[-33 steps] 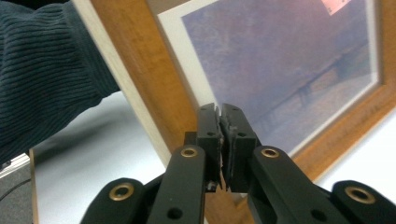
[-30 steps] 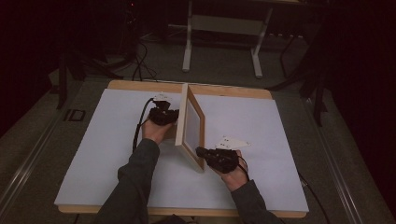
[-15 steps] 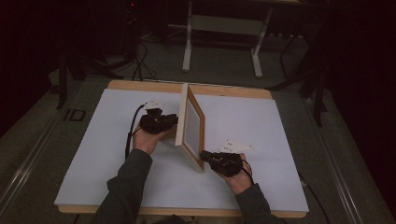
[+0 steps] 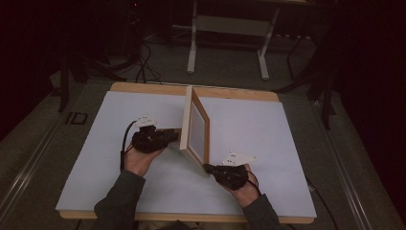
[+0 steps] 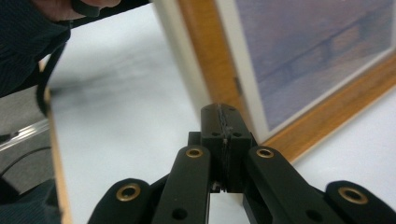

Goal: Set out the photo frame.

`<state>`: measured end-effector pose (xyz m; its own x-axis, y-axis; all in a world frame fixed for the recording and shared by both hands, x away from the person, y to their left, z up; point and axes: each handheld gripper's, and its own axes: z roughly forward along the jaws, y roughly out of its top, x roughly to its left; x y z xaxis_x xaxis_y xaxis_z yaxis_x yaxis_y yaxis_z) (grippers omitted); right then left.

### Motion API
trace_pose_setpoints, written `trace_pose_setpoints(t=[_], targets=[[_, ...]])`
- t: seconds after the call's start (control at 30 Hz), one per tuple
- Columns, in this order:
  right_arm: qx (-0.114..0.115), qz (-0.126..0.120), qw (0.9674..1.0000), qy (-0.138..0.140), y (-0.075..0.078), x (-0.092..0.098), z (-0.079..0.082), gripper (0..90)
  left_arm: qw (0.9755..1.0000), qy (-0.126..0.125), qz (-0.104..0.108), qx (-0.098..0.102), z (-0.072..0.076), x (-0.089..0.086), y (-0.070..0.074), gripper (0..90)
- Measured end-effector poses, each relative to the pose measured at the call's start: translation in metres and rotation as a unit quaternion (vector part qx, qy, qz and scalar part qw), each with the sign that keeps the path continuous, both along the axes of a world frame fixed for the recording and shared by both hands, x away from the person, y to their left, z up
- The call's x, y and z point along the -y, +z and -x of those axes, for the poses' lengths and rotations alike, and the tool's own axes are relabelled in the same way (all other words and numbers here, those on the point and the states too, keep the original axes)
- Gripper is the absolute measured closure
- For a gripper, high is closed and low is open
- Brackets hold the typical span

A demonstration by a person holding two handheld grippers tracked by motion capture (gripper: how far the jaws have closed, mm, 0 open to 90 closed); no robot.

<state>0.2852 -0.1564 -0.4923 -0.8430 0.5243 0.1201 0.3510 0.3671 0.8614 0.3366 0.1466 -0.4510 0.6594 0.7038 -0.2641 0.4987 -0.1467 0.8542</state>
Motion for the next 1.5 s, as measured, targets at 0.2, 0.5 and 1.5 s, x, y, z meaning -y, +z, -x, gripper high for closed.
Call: trace_pose_setpoints(t=[0.2,0.5,1.5], targets=[[0.003,0.008,0.9997,0.024,-0.001,-0.004,0.006,89.9,0.9999,-0.011,0.003,-0.011,0.019,-0.002,-0.003,69.4],[0.003,0.021,0.9993,0.029,-0.005,-0.01,0.001,90.0,0.9991,-0.04,-0.01,-0.012,0.048,0.008,-0.006,64.2],[-0.014,0.019,0.9997,-0.002,-0.009,0.011,-0.01,72.7,0.9992,0.032,0.02,-0.013,0.042,0.074,-0.009,29.3]])
